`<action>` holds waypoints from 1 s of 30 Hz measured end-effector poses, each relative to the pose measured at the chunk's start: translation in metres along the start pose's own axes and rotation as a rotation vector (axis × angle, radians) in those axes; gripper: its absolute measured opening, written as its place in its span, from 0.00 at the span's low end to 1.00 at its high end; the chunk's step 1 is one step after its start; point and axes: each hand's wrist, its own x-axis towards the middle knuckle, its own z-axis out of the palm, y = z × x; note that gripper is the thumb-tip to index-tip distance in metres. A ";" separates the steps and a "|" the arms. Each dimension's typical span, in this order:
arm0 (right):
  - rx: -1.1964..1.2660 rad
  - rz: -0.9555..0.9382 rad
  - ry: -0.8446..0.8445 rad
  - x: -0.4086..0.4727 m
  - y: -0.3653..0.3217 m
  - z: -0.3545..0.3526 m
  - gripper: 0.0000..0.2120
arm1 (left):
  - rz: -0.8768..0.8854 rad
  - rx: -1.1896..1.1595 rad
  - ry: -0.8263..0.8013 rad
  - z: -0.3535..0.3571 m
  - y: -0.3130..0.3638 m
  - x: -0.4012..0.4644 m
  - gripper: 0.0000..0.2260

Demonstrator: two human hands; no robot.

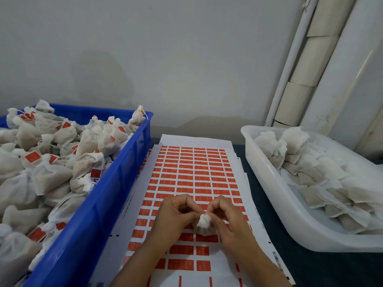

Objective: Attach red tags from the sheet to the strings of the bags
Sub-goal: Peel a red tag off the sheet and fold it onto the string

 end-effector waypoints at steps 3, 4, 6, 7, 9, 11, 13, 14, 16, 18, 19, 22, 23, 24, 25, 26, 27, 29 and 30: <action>-0.003 -0.019 0.040 0.000 -0.001 0.001 0.04 | 0.021 -0.013 0.003 0.000 0.001 0.001 0.10; -0.013 -0.028 0.053 0.000 -0.001 0.001 0.03 | 0.028 -0.025 0.004 0.001 0.001 0.001 0.10; -0.028 -0.026 0.067 0.000 -0.001 0.002 0.04 | 0.045 -0.042 0.006 0.002 0.002 0.000 0.10; -0.023 -0.010 0.071 0.001 -0.002 0.002 0.05 | 0.053 -0.040 0.005 0.003 0.002 0.000 0.11; 0.017 0.030 0.077 0.002 -0.002 0.001 0.07 | 0.068 -0.031 -0.008 0.003 0.001 0.000 0.11; 0.075 0.068 0.089 0.003 -0.004 0.001 0.06 | 0.082 -0.033 -0.026 0.003 0.001 0.000 0.11; 0.135 0.089 0.121 0.002 -0.005 0.000 0.07 | 0.083 -0.043 -0.042 0.003 0.000 0.000 0.10; 0.159 0.092 0.148 0.002 -0.005 0.001 0.07 | 0.080 -0.050 -0.052 0.003 0.000 0.000 0.10; 0.209 0.101 0.222 0.000 -0.006 0.002 0.08 | 0.071 -0.063 -0.069 0.004 -0.001 0.001 0.09; 0.245 0.113 0.279 0.000 -0.006 0.002 0.08 | 0.065 -0.064 -0.087 0.004 -0.002 0.001 0.09; 0.259 0.116 0.285 0.000 -0.007 0.001 0.08 | 0.064 -0.064 -0.098 0.005 -0.002 0.001 0.10; 0.327 0.132 0.248 0.001 -0.009 0.001 0.09 | 0.060 -0.065 -0.119 0.006 -0.003 0.001 0.09; 0.350 0.139 0.231 0.001 -0.009 0.001 0.10 | 0.059 -0.066 -0.121 0.006 -0.003 0.001 0.09; 0.360 0.143 0.214 0.002 -0.010 0.001 0.10 | 0.056 -0.069 -0.125 0.006 -0.003 0.001 0.08; 0.357 0.144 0.196 0.002 -0.011 0.000 0.10 | 0.053 -0.073 -0.133 0.006 -0.003 0.001 0.08; 0.345 0.142 0.176 0.003 -0.011 0.000 0.10 | 0.050 -0.079 -0.141 0.006 -0.003 0.001 0.07; 0.331 0.139 0.150 0.003 -0.011 -0.001 0.11 | 0.047 -0.086 -0.148 0.006 -0.003 0.001 0.07; 0.306 0.140 0.099 0.003 -0.011 -0.002 0.12 | 0.037 -0.106 -0.158 0.007 -0.003 0.001 0.07; 0.298 0.145 0.081 0.003 -0.012 -0.002 0.12 | 0.031 -0.111 -0.162 0.007 -0.003 0.001 0.07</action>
